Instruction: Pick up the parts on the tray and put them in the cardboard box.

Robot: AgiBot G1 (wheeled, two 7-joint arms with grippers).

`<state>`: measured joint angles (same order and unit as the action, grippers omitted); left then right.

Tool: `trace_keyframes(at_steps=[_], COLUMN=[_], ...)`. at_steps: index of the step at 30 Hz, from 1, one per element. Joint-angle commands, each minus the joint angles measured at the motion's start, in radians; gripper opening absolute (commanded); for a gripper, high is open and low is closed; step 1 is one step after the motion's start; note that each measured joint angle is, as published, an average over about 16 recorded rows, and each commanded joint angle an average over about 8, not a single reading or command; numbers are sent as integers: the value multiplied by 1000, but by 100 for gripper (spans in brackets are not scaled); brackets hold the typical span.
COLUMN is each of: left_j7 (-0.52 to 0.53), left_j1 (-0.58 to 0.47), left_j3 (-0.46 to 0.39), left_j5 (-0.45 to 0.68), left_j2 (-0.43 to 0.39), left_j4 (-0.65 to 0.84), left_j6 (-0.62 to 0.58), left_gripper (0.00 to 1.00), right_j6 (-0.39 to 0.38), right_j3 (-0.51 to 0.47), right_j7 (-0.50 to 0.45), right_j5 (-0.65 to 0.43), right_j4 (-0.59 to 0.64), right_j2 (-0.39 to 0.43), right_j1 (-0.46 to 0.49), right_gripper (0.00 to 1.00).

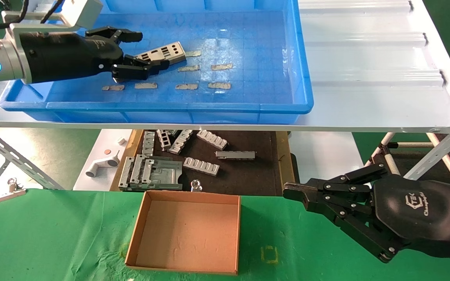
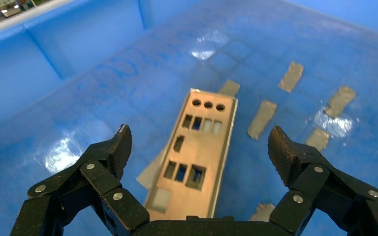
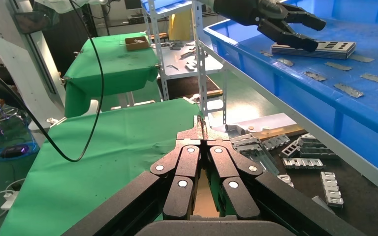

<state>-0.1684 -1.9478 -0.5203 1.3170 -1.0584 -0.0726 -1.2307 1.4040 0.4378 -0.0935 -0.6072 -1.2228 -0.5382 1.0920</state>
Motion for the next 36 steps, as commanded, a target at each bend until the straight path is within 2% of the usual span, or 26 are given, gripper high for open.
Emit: trace_keyframes(at_steps=[1, 2, 5, 10, 12, 14, 36], left_j7=[-4, -6, -12, -19, -23, -26, -45], left_j1=[-2, -3, -7, -16, -17, -17, -20], left_j3=[-2, -3, -4, -3, -3, -3, -2], left_j5=[2, 4, 6, 5, 4, 5, 2], left_j2=[-1, -1, -4, -6, -6, -7, -12], left_j4=[11, 15, 25, 35, 38, 42, 65], left_j6=[-8, -8, -8, -16, -19, -19, -1], left_gripper=[99, 97, 76, 22, 10, 2, 0], right_j6=[0, 0, 0, 0, 0, 0, 0], right_j3=[0, 0, 0, 0, 0, 0, 0], right_j7=[0, 0, 0, 0, 0, 0, 0], right_j5=[0, 0, 0, 0, 0, 0, 0], right_j4=[0, 0, 0, 0, 0, 0, 0], right_j2=[0, 0, 0, 0, 0, 0, 0], right_j1=[0, 0, 0, 0, 0, 0, 0], right_gripper=[0, 0, 0, 0, 0, 0, 0])
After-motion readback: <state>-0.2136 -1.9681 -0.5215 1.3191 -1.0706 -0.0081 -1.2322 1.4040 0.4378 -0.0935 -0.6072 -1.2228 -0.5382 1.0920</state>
